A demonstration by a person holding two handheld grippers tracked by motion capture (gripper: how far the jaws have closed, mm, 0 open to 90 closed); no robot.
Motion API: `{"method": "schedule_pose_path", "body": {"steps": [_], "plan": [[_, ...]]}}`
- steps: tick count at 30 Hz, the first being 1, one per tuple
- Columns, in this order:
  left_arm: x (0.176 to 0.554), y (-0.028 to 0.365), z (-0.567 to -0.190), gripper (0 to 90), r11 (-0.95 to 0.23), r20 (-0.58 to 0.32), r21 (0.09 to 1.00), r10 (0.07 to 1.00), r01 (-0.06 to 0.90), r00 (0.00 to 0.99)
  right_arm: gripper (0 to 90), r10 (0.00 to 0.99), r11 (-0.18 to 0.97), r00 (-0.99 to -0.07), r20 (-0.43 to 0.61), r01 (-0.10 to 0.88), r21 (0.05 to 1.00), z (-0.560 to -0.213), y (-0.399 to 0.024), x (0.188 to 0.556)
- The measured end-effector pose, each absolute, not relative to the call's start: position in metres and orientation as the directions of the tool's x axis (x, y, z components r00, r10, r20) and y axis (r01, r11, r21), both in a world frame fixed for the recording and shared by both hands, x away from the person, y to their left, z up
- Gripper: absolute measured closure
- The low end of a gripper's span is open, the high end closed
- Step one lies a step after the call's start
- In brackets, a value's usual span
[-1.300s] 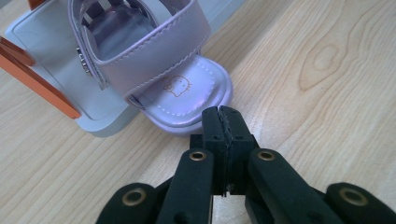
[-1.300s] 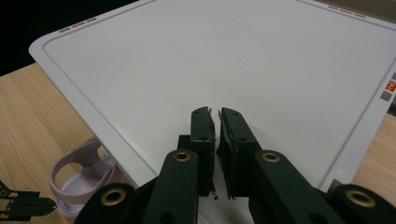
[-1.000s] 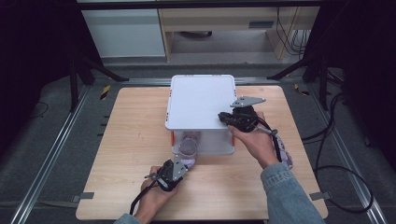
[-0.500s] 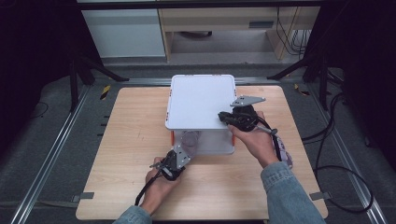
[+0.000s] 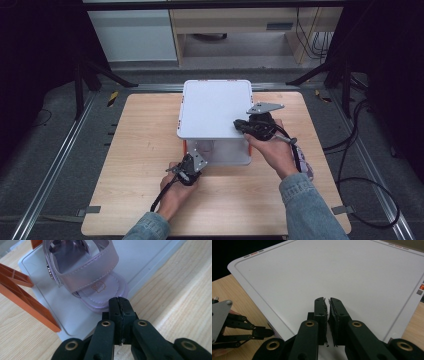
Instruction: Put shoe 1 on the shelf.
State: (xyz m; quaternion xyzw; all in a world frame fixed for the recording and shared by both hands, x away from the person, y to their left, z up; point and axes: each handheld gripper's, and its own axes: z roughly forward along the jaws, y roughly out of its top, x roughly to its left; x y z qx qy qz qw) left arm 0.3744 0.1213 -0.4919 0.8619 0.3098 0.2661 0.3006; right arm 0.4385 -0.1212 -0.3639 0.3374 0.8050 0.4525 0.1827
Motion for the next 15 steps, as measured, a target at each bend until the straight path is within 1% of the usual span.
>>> {"method": "schedule_pose_path", "body": {"steps": [15], "plan": [[0.3849, 0.118, -0.4918, 89.5, -0.636, 0.277, 0.666, 0.696, 0.39, 0.662, 84.2, 0.706, 0.365, -0.708, 0.011, 0.378, 0.851, -0.3637, -0.1214, 0.4391]]}}
